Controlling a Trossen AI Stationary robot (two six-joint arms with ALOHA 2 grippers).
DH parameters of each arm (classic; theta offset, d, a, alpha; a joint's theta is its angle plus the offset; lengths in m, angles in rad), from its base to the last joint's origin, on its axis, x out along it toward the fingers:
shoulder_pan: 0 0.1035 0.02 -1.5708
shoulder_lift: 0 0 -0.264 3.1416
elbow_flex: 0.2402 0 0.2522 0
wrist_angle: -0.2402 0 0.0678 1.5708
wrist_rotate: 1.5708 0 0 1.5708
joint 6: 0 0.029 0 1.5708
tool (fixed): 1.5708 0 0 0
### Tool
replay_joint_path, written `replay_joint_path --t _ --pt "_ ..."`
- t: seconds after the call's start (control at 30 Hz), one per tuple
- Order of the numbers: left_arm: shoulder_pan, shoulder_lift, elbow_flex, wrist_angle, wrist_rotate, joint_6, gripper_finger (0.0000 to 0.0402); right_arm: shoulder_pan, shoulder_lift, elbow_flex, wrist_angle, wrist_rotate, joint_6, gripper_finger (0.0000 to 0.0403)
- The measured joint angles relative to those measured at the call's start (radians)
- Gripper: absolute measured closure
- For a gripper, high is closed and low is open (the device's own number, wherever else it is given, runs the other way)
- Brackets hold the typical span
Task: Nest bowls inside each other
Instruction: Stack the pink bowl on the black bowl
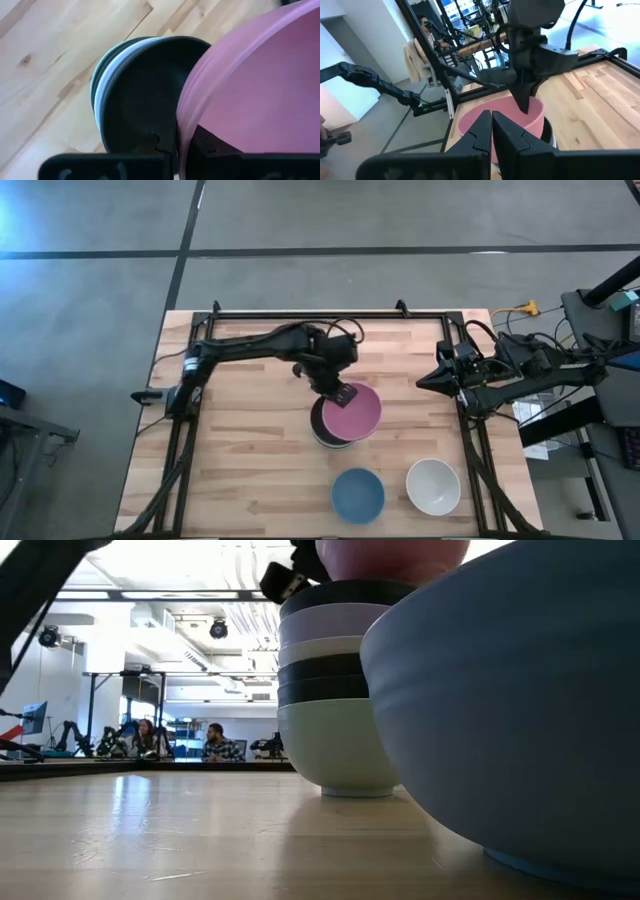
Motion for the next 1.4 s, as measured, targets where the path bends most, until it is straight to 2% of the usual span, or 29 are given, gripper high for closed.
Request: replay_joint_path --t 0.1,0.3,0.5,0.67,0.9,1.1,1.4 --pt "0.003 0.044 0.039 -0.062 0.003 0.006 0.0401 0.000 0.003 0.000 0.000 0.000 0.000 0.0394" --pt "0.003 0.085 0.040 -0.166 0.007 0.036 0.0402 0.000 0.003 -0.002 -0.001 0.000 0.005 0.0394" --pt "0.001 0.086 0.039 -0.220 -0.082 0.057 0.0402 0.000 0.004 -0.002 -0.001 0.000 0.008 0.0394" --pt "0.001 0.086 0.037 -0.230 -0.109 0.072 0.0402 0.000 0.004 -0.002 0.000 0.000 0.008 0.0394" --pt "0.001 0.086 0.034 -0.200 -0.107 0.169 0.0397 0.000 0.004 -0.002 0.000 0.000 0.008 0.0394" --pt "0.002 0.086 0.034 -0.199 -0.082 0.192 0.0335 0.000 0.004 -0.002 0.001 0.000 0.016 0.0394" --pt "0.010 0.060 0.035 -0.200 -0.098 0.190 0.0233 0.000 0.004 -0.002 0.008 0.000 0.027 0.0394"
